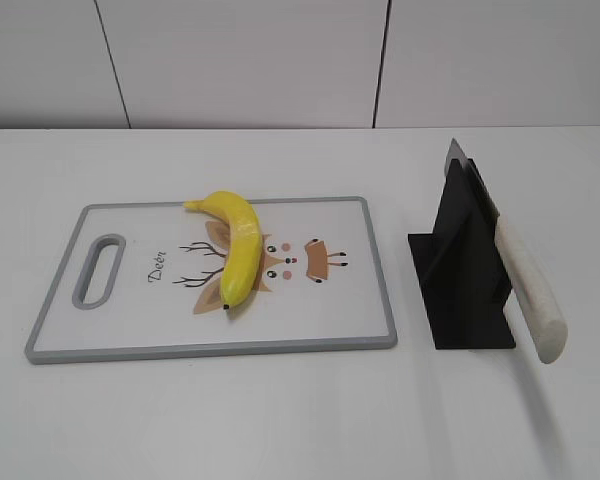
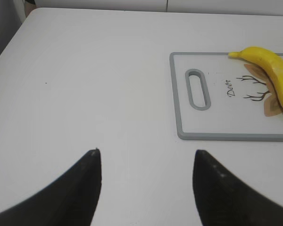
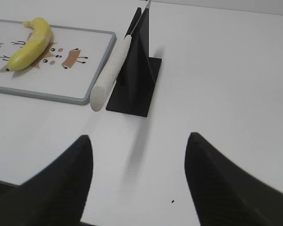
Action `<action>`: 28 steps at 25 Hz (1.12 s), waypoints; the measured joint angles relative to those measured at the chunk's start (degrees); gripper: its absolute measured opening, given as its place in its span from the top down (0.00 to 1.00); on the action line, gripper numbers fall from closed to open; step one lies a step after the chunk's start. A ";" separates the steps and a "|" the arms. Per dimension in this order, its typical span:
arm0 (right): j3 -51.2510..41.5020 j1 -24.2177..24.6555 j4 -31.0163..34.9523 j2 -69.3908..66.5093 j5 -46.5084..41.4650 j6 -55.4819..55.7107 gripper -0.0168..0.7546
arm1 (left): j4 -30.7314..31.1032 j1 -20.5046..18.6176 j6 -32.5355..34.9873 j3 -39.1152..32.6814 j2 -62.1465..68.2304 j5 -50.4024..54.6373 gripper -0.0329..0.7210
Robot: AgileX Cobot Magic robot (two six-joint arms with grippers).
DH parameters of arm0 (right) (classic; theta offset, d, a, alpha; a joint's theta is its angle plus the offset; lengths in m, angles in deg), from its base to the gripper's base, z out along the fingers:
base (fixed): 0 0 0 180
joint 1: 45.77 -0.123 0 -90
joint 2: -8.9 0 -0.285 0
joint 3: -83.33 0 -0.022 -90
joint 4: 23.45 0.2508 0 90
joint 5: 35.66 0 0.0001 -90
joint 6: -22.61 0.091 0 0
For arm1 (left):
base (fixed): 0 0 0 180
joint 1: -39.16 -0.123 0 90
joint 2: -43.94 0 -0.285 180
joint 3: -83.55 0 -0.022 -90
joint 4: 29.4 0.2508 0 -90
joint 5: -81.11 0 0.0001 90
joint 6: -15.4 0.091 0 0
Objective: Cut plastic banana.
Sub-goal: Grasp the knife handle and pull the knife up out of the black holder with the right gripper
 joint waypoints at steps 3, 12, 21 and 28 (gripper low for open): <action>0.00 0.00 0.00 0.00 0.00 0.00 0.36 | 0.00 0.00 0.00 0.00 0.00 0.00 0.19; 0.00 0.00 0.00 0.00 0.00 0.00 0.36 | -0.01 0.00 0.00 0.00 0.00 0.00 0.19; 0.00 0.00 0.00 0.00 0.00 -0.05 0.36 | -0.02 0.00 0.00 0.00 0.00 0.00 0.19; 0.00 0.00 0.00 0.00 0.00 -0.05 0.36 | -0.02 0.00 0.00 0.00 0.00 0.00 0.19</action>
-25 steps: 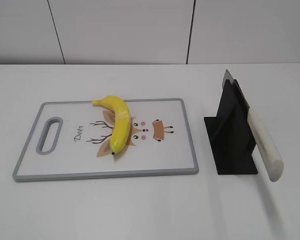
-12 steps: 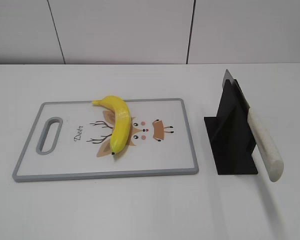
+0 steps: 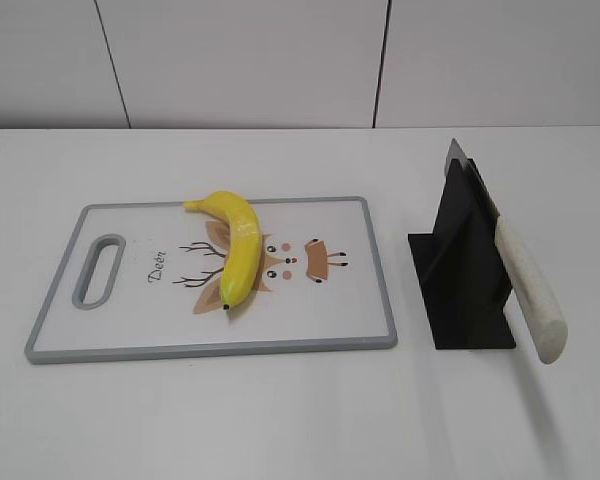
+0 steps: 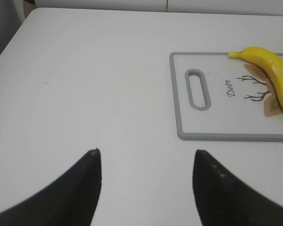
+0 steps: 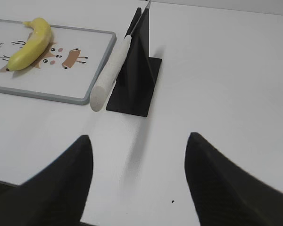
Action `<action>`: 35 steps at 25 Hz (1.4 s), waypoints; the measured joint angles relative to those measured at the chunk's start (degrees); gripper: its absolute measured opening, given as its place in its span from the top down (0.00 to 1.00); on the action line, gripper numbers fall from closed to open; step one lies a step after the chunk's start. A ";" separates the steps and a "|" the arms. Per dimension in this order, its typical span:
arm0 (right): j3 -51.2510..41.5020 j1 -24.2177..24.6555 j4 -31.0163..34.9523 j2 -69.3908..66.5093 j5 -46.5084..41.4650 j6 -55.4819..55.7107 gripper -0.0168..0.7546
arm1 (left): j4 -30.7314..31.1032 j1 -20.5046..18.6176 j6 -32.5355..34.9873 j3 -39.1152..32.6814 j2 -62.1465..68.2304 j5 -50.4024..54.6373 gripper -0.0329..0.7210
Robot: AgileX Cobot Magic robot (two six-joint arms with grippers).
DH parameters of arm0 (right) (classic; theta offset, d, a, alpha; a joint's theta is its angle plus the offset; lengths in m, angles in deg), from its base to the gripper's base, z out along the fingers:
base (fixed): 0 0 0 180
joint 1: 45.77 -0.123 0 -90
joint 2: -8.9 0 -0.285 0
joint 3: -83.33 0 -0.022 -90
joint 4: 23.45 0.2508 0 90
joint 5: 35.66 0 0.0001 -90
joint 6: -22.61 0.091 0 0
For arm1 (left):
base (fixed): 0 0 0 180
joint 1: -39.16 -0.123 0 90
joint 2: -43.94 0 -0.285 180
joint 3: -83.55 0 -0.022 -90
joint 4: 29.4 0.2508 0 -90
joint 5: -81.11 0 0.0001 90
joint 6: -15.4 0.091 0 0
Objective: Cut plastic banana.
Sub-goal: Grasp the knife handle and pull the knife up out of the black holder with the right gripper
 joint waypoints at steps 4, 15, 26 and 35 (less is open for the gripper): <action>0.00 0.00 0.00 0.00 0.00 0.00 0.36 | 0.00 0.00 0.00 0.00 0.00 0.00 0.19; 0.00 0.00 0.00 0.00 0.00 0.00 0.36 | 0.00 0.00 0.00 0.00 0.00 0.00 0.19; 5.53 0.00 1.24 -11.01 -4.01 2.49 0.21 | 0.00 0.00 0.00 0.00 0.00 0.00 0.28; 13.98 -0.09 4.94 -29.38 -6.07 3.20 0.18 | 0.00 0.00 0.00 0.00 0.00 0.00 0.20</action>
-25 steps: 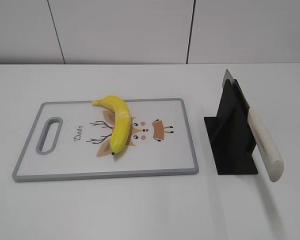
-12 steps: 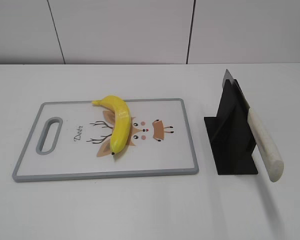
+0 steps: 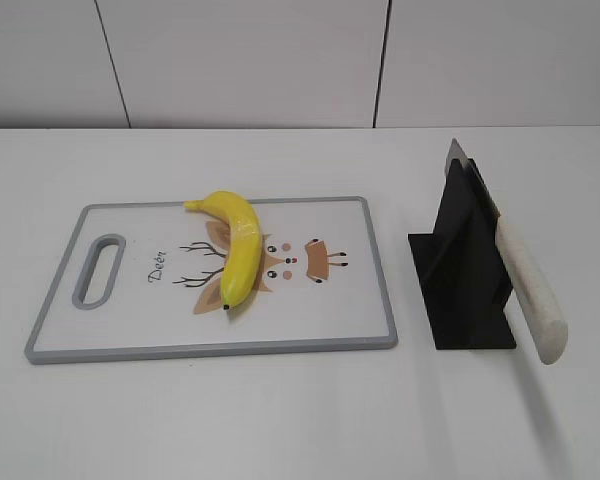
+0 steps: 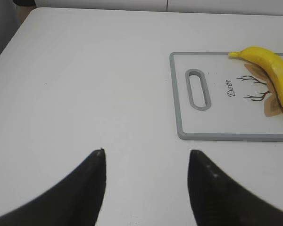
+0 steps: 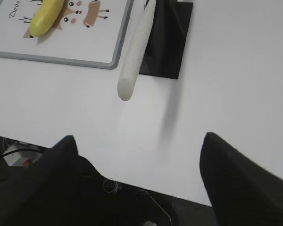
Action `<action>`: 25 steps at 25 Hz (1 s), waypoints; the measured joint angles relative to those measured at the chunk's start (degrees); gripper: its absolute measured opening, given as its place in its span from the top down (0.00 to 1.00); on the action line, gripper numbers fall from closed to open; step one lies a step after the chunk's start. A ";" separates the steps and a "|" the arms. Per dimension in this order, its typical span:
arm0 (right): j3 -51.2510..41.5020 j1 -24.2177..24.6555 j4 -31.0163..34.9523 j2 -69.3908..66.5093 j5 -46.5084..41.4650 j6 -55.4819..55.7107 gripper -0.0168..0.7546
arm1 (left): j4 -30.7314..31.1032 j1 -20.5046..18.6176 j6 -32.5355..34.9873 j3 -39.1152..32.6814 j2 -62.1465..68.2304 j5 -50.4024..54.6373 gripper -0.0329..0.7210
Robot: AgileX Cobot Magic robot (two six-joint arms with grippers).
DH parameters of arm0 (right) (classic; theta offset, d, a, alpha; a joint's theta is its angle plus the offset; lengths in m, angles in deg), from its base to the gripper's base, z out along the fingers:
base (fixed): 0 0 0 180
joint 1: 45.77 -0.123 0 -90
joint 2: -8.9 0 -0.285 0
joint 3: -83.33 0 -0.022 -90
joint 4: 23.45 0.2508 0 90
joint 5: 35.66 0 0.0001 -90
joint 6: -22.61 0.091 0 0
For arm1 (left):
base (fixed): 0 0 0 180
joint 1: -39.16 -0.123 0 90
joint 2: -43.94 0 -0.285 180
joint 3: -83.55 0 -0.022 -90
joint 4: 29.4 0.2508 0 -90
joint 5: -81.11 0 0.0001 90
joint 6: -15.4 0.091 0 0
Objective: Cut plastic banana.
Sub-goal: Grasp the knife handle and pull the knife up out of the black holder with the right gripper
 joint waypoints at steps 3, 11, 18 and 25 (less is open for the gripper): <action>1.33 -1.63 -0.11 -4.73 0.06 1.12 0.19 | 0.00 0.00 0.00 0.00 0.00 0.00 0.14; 3.35 -9.47 -1.59 -20.64 2.07 6.49 0.21 | 0.00 0.00 0.00 0.00 0.00 0.00 0.15; 8.88 -9.73 -2.06 -36.69 5.06 6.81 0.22 | 0.00 0.00 0.00 0.00 0.00 0.00 0.17; 10.32 -9.78 -2.17 -50.09 11.13 6.81 0.22 | 0.00 0.00 0.00 0.00 0.00 0.00 0.17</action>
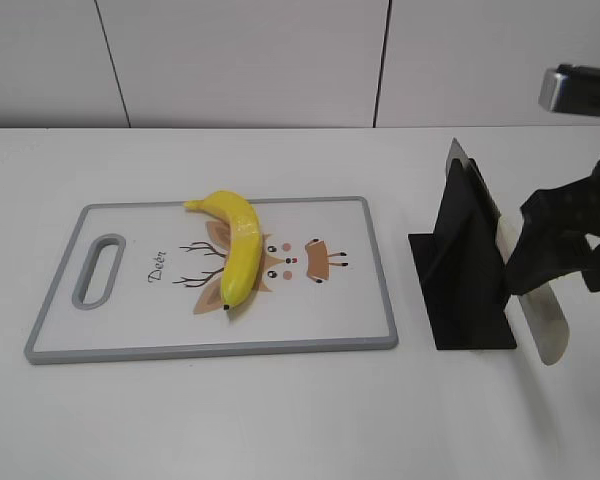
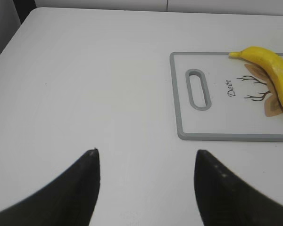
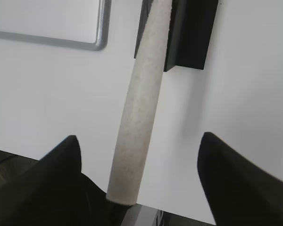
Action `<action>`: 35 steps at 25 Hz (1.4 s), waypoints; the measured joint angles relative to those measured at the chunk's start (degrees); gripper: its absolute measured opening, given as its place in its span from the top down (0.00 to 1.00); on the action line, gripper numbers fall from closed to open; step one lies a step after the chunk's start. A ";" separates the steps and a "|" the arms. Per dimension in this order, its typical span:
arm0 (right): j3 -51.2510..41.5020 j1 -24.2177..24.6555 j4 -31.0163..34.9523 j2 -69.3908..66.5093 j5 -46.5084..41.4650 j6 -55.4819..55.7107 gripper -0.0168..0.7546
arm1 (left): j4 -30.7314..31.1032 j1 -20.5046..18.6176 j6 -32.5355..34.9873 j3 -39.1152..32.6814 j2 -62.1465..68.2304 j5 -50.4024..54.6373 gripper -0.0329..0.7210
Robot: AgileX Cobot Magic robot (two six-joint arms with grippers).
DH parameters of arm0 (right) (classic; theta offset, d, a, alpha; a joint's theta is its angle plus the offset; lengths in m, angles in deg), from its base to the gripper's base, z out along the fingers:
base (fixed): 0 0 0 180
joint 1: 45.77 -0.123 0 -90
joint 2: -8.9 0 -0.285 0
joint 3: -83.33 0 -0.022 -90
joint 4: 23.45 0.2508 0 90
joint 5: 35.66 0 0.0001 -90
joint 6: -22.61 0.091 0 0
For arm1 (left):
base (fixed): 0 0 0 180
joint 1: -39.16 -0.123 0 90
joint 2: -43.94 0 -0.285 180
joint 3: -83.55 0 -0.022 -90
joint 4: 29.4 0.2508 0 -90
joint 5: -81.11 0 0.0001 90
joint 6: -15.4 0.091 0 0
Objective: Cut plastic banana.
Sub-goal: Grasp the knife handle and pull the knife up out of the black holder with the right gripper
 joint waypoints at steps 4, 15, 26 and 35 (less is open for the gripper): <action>0.00 0.00 -0.12 -5.98 0.18 0.00 0.23 | 0.00 0.00 0.00 0.00 0.00 0.04 0.17; 0.70 0.00 0.61 -10.70 2.43 0.90 0.59 | 0.00 0.00 0.00 0.00 0.00 0.04 0.18; 0.70 0.00 2.30 -9.04 2.47 2.11 0.75 | 0.00 0.00 0.00 0.00 0.00 0.04 0.18; 0.70 0.00 2.22 1.30 2.64 3.87 0.76 | 0.00 0.00 0.00 0.00 0.00 -0.02 0.18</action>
